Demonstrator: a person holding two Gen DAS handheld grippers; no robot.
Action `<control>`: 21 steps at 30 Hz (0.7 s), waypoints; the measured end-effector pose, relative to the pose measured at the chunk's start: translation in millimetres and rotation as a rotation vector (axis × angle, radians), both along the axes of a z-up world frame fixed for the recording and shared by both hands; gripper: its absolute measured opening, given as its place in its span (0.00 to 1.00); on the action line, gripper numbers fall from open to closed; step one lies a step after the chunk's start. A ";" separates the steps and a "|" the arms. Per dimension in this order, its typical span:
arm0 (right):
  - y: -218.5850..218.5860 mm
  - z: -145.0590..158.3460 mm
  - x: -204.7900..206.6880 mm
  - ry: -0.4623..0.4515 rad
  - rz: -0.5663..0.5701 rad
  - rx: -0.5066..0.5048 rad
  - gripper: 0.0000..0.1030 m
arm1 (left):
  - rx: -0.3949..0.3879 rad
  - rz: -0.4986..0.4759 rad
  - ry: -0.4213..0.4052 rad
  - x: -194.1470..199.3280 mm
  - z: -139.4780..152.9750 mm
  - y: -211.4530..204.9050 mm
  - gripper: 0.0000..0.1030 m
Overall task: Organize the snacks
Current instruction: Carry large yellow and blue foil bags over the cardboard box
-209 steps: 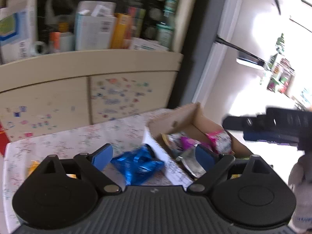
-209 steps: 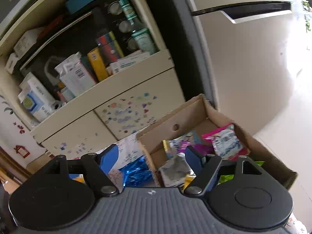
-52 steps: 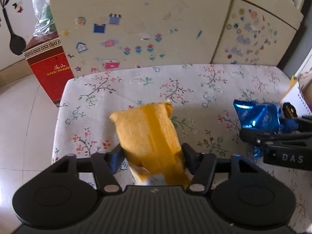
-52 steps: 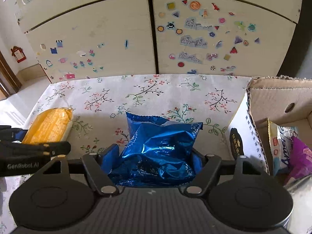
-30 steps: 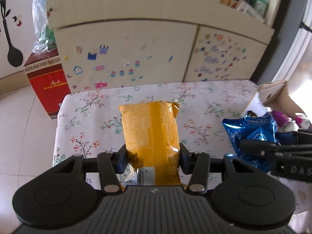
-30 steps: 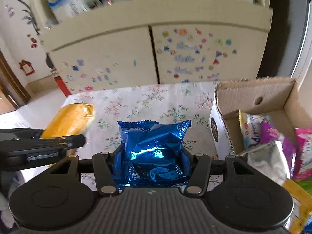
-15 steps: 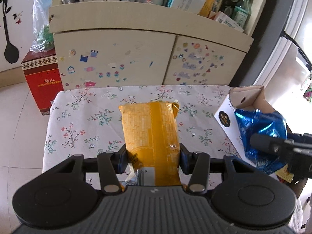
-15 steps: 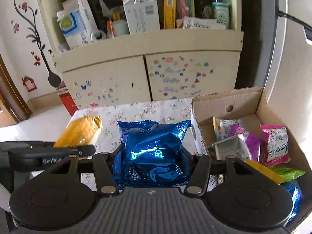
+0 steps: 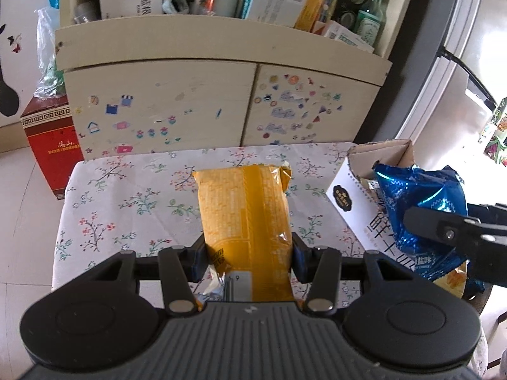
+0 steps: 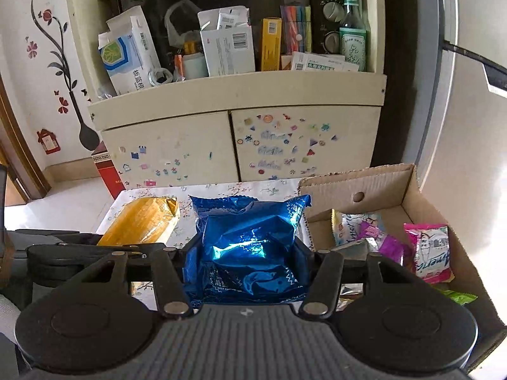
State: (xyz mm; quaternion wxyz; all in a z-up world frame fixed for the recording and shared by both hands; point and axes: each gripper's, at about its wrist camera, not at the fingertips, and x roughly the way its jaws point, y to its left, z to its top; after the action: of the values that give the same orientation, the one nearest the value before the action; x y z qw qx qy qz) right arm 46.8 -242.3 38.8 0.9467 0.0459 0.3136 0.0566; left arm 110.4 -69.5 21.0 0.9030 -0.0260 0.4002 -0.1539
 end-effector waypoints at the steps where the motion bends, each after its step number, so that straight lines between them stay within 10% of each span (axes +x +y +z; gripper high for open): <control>1: -2.4 0.6 -1.2 -0.003 -0.005 0.002 0.61 | 0.001 -0.002 -0.005 -0.7 0.7 -1.7 0.48; 21: -97.2 26.0 -37.6 -0.105 -0.229 0.112 0.61 | 0.027 -0.129 -0.074 -15.7 0.3 -52.2 0.48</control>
State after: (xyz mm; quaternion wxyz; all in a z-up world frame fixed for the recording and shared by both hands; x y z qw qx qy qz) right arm 9.1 -339.5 64.8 0.9581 0.1309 0.2528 -0.0320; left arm 94.7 -121.7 21.3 0.9056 0.0180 0.3695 -0.2074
